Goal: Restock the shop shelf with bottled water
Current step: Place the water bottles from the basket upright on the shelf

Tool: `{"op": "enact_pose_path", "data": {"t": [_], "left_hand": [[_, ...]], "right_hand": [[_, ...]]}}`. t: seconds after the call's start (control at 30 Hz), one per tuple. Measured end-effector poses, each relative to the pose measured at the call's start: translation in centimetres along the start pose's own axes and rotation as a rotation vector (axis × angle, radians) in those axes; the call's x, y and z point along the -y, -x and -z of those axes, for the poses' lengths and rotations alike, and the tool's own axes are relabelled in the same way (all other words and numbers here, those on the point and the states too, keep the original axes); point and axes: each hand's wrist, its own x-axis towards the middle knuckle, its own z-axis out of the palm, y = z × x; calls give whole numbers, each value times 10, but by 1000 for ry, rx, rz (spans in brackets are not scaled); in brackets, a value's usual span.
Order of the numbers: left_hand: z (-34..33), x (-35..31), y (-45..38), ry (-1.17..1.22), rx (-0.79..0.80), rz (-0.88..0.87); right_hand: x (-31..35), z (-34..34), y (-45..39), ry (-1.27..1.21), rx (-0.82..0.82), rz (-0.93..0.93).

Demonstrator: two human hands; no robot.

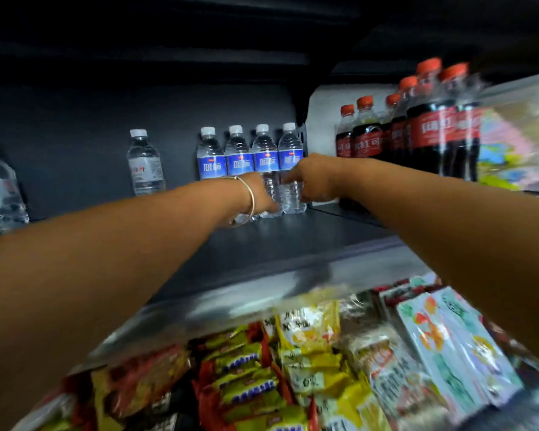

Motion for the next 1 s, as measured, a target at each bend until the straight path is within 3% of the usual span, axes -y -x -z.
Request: {"op": "enact_pose_path", "data": {"t": [0.27,0.37,0.47,0.6,1.0], "left_hand": [[-11,-73,126,232,-102,-242],[-41,-88,172,339,-162,-307],[-95,-96,212,450,-121,-376],[-196,-90,262,526,97,-360],[-522,-11,406,499,745,-149]], "right_hand": [[8,13,145,-16,-67,-179],[17,-13,195,-12,-49,-243],[29,-62,240,-56,15,-259],[53,-160,291,-226,208,-351],[169,-501,423,-502,786,-307]]}}
